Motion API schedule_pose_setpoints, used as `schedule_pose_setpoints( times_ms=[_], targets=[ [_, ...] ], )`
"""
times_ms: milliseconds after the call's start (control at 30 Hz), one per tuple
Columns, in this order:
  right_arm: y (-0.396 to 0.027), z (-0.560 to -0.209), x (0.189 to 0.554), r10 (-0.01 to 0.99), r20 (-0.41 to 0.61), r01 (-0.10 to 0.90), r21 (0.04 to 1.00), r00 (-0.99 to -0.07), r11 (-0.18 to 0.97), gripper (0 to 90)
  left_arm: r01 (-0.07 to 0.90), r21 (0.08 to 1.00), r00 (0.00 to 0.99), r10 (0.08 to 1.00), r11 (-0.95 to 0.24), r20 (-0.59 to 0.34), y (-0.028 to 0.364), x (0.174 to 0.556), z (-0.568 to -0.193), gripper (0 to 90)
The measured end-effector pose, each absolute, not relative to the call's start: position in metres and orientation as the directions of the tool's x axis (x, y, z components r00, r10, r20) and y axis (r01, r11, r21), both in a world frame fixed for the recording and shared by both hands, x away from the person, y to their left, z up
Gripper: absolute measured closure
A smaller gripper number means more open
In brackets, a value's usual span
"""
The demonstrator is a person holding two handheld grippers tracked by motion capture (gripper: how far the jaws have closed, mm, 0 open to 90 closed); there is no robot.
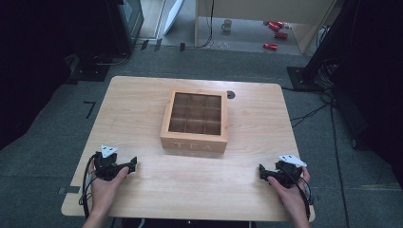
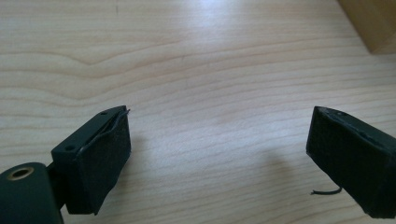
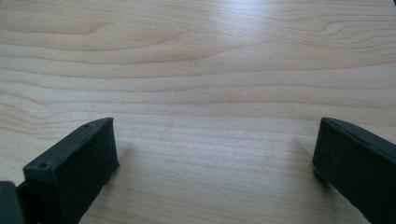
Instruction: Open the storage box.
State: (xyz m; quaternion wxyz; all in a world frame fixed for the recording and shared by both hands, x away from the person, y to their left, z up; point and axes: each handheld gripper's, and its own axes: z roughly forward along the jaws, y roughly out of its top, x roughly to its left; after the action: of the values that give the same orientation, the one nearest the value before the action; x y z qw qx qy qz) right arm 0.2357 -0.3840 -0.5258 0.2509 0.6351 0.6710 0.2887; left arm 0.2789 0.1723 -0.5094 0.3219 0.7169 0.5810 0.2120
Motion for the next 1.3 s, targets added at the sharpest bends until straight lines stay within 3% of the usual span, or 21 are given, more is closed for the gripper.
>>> schedule_pose_setpoints(
  times_ms=[300,533,567,600,933,1133,1167,1233,1300],
  targets=[
    [-0.373,-0.510,0.236,0.992,0.100,0.697,0.717,-0.075,-0.019,0.8,0.656,0.737,0.354,0.928,-0.160,-0.114,0.154,0.287,-0.498,7.0],
    [-0.359,-0.496,0.233,0.991,0.106,0.661,0.750,-0.087,-0.022,7.8,0.611,0.760,0.478,0.869,-0.224,-0.129,0.128,0.291,-0.489,15.1],
    [-0.351,-0.489,0.233,0.989,0.116,0.648,0.761,-0.091,-0.030,15.0,0.605,0.760,0.508,0.850,-0.235,-0.141,0.119,0.294,-0.487,15.6],
    [-0.348,-0.487,0.234,0.989,0.112,0.644,0.765,-0.094,-0.025,15.1,0.602,0.761,0.518,0.843,-0.241,-0.143,0.116,0.295,-0.486,16.4],
    [-0.313,-0.474,0.242,0.972,0.117,0.643,0.765,-0.205,0.044,16.5,0.580,0.784,0.532,0.832,-0.223,-0.158,0.093,0.309,-0.479,36.6],
    [-0.301,-0.470,0.251,0.969,0.142,0.633,0.774,-0.204,0.020,28.7,0.582,0.785,0.556,0.809,-0.212,-0.193,0.086,0.315,-0.478,57.5],
    [-0.299,-0.469,0.254,0.963,0.169,0.630,0.777,-0.211,0.001,37.6,0.589,0.781,0.554,0.808,-0.209,-0.201,0.085,0.317,-0.477,59.0],
    [-0.297,-0.469,0.258,0.952,0.202,0.620,0.784,-0.229,-0.017,38.0,0.603,0.775,0.542,0.810,-0.190,-0.223,0.087,0.321,-0.477,63.7],
    [-0.296,-0.469,0.262,0.938,0.233,0.621,0.784,-0.258,-0.024,44.4,0.611,0.768,0.547,0.803,-0.190,-0.237,0.088,0.322,-0.476,64.0]
  ],
)
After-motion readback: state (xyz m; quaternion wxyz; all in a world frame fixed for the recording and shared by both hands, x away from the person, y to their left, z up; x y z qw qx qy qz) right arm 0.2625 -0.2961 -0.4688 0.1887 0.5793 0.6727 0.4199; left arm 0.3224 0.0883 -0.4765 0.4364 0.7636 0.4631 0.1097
